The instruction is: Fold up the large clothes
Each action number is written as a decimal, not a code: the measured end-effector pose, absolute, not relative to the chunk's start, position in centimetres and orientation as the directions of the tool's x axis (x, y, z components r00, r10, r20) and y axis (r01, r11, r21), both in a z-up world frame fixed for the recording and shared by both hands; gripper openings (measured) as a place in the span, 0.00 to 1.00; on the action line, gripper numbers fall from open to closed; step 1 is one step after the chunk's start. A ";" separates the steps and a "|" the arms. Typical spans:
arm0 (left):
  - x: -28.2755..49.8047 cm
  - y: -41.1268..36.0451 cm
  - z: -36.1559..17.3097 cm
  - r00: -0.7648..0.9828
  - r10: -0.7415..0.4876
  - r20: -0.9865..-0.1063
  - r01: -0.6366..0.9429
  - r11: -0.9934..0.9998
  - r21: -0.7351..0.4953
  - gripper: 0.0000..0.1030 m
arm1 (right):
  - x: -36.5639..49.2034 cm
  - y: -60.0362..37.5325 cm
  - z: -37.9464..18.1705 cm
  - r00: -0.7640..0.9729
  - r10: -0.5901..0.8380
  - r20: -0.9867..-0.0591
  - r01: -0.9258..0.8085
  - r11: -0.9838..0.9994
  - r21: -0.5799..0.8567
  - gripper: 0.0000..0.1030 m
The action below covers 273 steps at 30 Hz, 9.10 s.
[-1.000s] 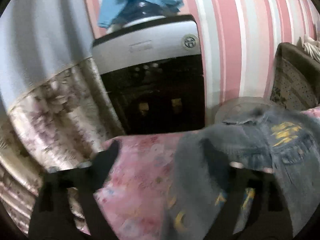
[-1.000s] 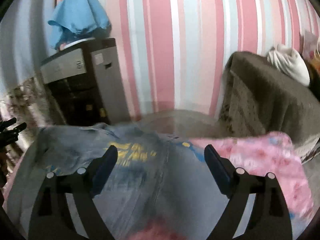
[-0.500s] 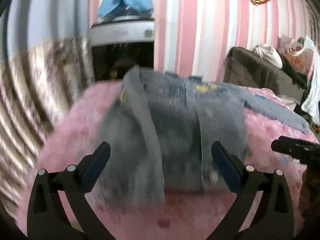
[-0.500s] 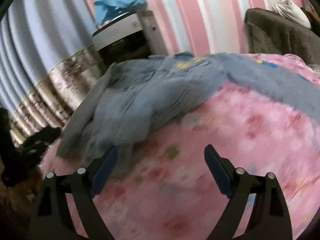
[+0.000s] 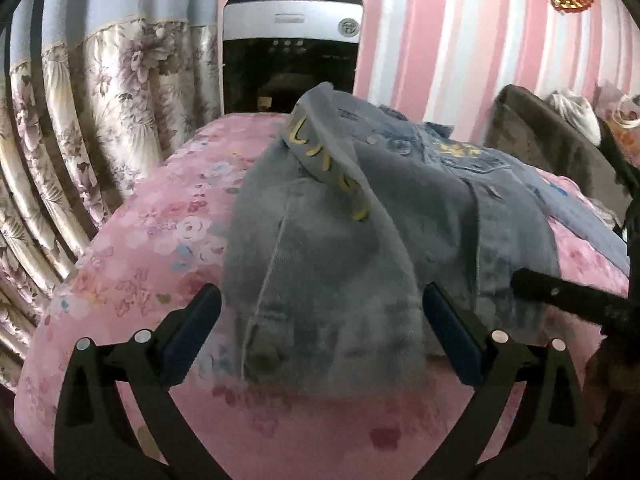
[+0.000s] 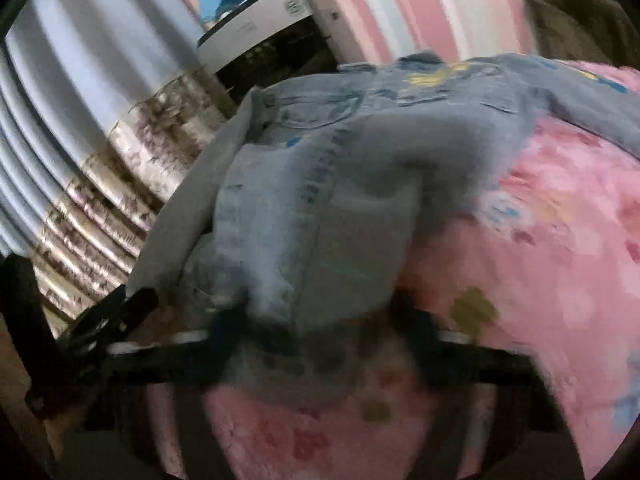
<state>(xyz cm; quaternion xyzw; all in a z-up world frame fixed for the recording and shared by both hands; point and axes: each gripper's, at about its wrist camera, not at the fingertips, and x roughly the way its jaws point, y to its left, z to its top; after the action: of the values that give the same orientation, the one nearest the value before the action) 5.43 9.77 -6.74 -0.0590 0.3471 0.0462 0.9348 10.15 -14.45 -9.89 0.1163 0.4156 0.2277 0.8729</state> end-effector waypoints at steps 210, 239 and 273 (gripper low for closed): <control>23.8 10.7 -5.7 0.624 -0.041 -0.781 -0.103 0.985 -0.135 0.97 | 25.2 -28.5 0.1 0.678 0.334 -0.654 -0.389 0.919 0.067 0.10; 30.2 6.5 -4.9 0.645 -0.172 -0.745 0.015 0.977 -0.213 0.70 | 22.1 -32.6 0.1 0.734 0.165 -0.659 -0.173 0.983 0.053 0.11; 23.9 10.6 -7.2 0.657 -0.082 -0.749 -0.003 0.994 -0.111 0.88 | 13.3 -39.5 -0.6 0.733 -0.035 -0.679 0.103 0.993 0.060 0.73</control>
<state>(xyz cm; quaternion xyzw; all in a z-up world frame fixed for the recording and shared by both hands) 23.92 10.60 -7.22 -0.0511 0.4134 -0.0217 0.9089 13.32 -39.46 -0.57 0.0466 0.3636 -0.0372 0.9297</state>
